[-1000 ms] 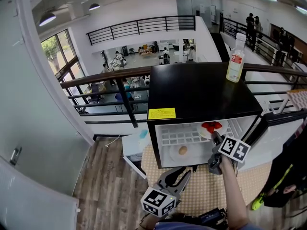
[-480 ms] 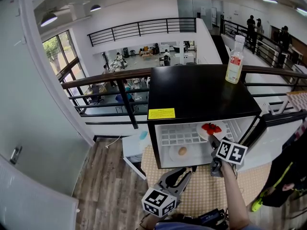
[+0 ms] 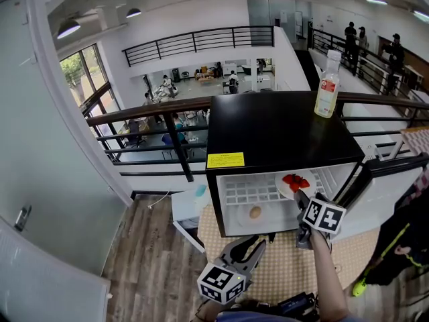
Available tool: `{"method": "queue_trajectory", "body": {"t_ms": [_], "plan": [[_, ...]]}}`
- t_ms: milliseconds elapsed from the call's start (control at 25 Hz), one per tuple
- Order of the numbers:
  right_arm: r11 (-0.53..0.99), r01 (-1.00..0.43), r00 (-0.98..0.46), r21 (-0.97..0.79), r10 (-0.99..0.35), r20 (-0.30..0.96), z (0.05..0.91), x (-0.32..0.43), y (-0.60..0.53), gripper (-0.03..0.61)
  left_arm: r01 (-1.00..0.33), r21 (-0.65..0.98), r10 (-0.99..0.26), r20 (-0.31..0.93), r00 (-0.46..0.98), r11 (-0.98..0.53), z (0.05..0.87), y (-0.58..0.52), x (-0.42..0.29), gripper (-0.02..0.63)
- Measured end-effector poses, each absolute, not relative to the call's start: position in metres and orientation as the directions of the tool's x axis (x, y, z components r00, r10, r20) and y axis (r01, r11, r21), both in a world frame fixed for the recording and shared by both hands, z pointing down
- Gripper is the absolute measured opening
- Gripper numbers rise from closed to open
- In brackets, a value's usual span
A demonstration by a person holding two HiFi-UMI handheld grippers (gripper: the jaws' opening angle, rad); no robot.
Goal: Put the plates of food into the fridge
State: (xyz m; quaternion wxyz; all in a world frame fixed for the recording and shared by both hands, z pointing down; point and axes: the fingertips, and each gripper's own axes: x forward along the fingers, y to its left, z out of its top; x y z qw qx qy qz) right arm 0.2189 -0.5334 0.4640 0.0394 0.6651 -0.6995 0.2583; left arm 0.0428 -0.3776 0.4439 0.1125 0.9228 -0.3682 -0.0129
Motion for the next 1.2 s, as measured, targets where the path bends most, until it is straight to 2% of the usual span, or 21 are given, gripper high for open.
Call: {"method": "queue_trajectory", "body": {"t_ms": [320, 600, 760, 1200], "plan": [[0.039, -0.933, -0.171, -0.357, -0.923, 0.345, 0.448, 0.208, -0.512, 0.305, -0.676, 0.212, -0.682, 0.058, 0.729, -0.705, 0.444, -0.374, 0.039, 0.092], [0.157, -0.893, -0.299, -0.422, -0.907, 0.297, 0.443, 0.176, -0.469, 0.297, -0.67, 0.216, -0.675, 0.062, 0.735, -0.71, 0.445, -0.368, 0.036, 0.092], [0.178, -0.888, -0.316, -0.424, -0.906, 0.282, 0.443, 0.161, -0.438, 0.203, -0.66, 0.219, -0.665, 0.058, 0.744, -0.719, 0.445, -0.361, 0.034, 0.092], [0.211, -0.881, -0.35, -0.424, -0.893, 0.284, 0.463, 0.115, -0.358, 0.103, -0.622, 0.222, -0.621, 0.084, 0.779, -0.75, 0.455, -0.33, 0.019, 0.092]]}}
